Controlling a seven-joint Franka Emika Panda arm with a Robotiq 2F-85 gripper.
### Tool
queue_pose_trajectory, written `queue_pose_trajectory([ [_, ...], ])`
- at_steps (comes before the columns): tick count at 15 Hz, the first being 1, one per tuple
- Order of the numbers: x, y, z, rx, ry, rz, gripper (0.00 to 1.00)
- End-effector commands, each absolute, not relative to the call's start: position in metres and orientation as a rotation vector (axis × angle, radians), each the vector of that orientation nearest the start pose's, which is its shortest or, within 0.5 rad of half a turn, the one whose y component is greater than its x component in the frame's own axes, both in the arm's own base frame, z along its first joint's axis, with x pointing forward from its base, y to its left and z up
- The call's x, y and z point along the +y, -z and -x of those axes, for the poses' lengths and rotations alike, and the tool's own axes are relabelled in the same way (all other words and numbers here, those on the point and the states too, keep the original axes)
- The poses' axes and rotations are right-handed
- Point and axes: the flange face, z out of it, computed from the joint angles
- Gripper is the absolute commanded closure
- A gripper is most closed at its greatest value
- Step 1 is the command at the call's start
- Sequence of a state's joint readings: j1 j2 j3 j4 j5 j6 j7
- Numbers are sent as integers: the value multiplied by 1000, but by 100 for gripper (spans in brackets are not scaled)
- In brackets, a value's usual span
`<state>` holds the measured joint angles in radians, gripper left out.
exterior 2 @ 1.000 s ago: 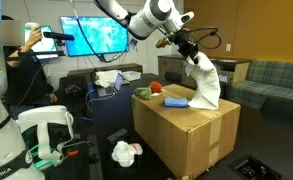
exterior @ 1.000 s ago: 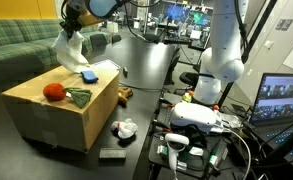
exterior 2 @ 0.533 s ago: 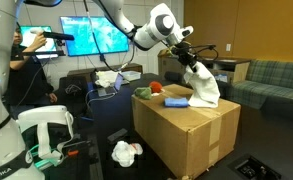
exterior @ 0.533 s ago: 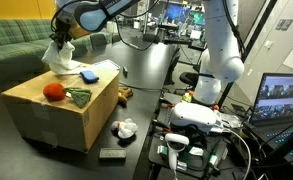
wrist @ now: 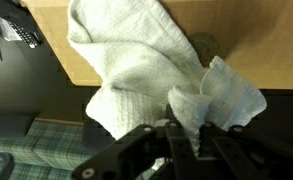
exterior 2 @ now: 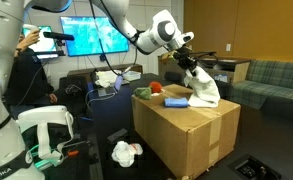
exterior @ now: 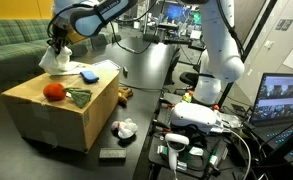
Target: Put the objects on the box onto the table and the objects on the table on to the box
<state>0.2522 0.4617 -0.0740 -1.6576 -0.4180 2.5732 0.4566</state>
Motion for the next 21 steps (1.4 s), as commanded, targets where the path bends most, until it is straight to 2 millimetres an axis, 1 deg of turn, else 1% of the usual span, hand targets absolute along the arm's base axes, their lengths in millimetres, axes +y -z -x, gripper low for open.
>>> queue_pose_trajectory([
  [1, 142, -405, -690, -186, 776, 3190, 56],
  [5, 142, -417, -672, -304, 681, 3202, 25],
  [7, 139, -423, -661, -329, 661, 3220, 12],
  [8, 135, -425, -653, -333, 649, 3231, 3],
  [9, 132, -428, -647, -333, 639, 3237, 0],
  [11, 124, -428, -629, -328, 611, 3251, 0],
  [14, 113, -419, -603, -306, 535, 3273, 0],
  [18, 106, -396, -572, -275, 465, 3288, 0],
  [21, 107, -378, -556, -238, 437, 3291, 0],
])
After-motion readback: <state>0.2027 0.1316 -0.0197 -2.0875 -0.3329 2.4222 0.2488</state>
